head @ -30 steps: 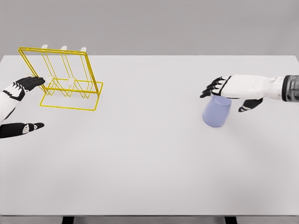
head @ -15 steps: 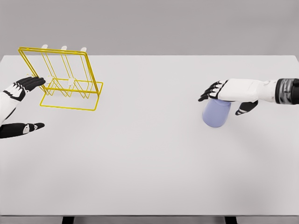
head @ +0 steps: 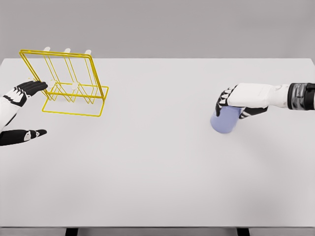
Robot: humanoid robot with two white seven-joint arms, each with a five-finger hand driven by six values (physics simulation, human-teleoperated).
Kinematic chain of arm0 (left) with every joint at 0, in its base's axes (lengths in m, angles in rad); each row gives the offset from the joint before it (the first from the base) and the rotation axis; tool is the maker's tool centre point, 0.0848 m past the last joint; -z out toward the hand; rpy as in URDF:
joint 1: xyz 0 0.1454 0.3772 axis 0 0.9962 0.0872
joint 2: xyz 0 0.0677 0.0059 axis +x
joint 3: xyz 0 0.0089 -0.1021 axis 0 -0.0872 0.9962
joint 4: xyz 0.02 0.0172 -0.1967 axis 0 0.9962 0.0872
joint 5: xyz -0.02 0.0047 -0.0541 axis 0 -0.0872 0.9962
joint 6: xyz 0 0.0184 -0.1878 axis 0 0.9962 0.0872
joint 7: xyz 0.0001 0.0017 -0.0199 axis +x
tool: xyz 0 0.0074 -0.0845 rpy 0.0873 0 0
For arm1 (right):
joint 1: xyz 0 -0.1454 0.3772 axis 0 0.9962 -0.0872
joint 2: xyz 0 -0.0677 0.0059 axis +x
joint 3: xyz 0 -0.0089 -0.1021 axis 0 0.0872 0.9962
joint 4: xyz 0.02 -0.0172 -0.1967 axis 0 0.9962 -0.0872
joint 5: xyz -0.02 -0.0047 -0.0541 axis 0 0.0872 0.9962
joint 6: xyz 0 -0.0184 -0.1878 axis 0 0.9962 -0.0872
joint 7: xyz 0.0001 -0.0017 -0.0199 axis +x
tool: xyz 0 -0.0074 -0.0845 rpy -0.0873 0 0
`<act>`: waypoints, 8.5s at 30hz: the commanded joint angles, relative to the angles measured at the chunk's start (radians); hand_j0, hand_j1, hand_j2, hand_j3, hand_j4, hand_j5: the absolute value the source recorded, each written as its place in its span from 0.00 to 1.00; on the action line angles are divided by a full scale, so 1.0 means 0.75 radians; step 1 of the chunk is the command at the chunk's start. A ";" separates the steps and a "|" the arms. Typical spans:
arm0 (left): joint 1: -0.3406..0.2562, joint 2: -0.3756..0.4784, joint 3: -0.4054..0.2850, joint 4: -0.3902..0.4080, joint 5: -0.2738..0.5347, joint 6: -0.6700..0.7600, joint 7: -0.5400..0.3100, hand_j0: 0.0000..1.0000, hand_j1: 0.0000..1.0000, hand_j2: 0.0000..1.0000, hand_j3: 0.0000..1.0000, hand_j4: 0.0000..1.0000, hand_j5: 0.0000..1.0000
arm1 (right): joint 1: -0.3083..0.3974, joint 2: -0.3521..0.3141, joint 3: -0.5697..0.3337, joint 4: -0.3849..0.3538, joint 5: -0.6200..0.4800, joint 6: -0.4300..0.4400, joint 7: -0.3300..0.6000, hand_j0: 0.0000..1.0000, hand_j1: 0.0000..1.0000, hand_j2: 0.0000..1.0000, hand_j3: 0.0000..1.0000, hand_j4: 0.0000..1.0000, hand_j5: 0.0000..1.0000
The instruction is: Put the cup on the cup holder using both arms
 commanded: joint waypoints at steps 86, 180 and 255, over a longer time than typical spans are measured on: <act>-0.288 0.468 -0.045 -0.051 -0.006 0.000 -0.288 1.00 1.00 1.00 1.00 1.00 1.00 | 0.832 0.394 -1.127 -0.445 -0.032 0.004 -0.001 1.00 1.00 1.00 1.00 1.00 1.00; -1.743 -0.117 -1.773 0.235 -0.033 0.000 -0.849 0.78 0.78 0.78 0.78 0.78 0.78 | 0.861 0.381 -1.121 -0.441 -0.014 0.004 -0.001 1.00 1.00 1.00 1.00 1.00 1.00; -1.835 0.278 -1.382 0.084 0.268 0.000 -0.849 0.48 0.48 0.48 0.48 0.48 0.48 | 0.867 0.381 -1.115 -0.445 -0.014 0.004 -0.001 1.00 1.00 1.00 1.00 1.00 1.00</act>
